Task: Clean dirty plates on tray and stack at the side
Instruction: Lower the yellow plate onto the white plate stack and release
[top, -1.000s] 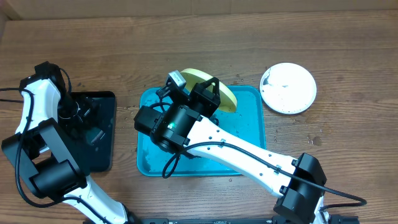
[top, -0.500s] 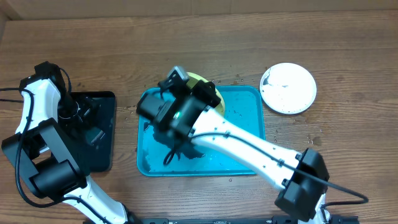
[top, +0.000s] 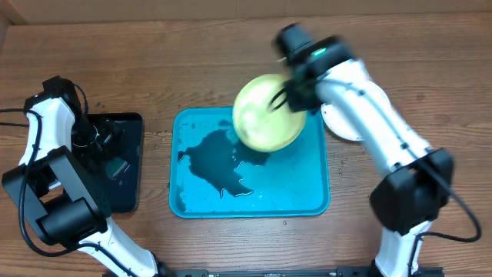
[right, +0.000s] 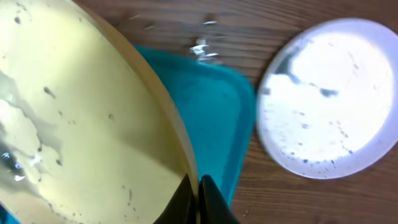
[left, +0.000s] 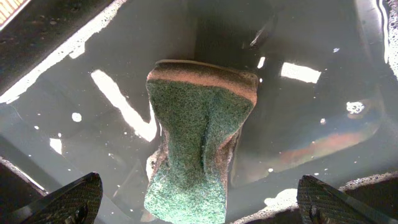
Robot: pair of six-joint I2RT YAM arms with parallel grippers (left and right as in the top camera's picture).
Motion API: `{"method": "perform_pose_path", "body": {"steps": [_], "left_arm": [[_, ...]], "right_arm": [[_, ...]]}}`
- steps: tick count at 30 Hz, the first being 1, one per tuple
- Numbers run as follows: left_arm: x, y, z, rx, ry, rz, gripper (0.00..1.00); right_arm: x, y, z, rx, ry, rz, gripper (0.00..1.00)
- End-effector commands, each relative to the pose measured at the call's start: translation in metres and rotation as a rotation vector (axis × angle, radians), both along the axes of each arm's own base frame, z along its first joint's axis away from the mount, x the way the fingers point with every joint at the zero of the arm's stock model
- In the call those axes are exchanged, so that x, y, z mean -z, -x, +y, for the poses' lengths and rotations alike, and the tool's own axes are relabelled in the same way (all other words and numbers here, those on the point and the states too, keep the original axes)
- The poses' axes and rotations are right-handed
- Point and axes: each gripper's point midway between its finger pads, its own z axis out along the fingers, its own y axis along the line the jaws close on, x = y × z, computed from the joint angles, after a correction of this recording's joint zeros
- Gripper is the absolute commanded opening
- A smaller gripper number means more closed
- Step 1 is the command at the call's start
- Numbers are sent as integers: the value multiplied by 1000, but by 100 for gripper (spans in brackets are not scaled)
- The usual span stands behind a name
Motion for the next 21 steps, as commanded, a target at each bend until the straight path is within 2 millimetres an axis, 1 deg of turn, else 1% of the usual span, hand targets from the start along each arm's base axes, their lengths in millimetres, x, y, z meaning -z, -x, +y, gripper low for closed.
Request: {"method": "perform_pose_path", "body": {"steps": [1, 2, 5, 6, 9, 13, 14, 16, 18, 21], "left_arm": [[-10, -3, 0, 8, -9, -30, 100], [-10, -3, 0, 8, -9, -30, 100], [-10, -3, 0, 8, -9, -30, 100], [-10, -3, 0, 8, -9, -30, 100], [-10, -3, 0, 8, -9, -30, 100], [-10, -3, 0, 8, -9, -30, 100], [-10, -3, 0, 8, -9, -30, 100], [-10, -3, 0, 8, -9, -30, 100], [-10, -3, 0, 8, -9, -30, 100], [-10, -3, 0, 8, -9, -30, 100]], "right_arm": [[-27, -19, -36, 152, -265, 9, 4], [-28, -23, -50, 191, -292, 13, 4], [-24, -32, -106, 328, -313, 14, 4], [-22, -32, -124, 373, -312, 16, 4], [-9, -28, -167, 479, -308, 34, 4], [13, -19, -203, 570, -298, 63, 4], [26, -17, -213, 596, -295, 67, 4], [41, -14, -226, 640, -273, 66, 4], [55, -11, -244, 744, -221, 56, 4], [67, -10, -258, 834, -200, 36, 4]]}}
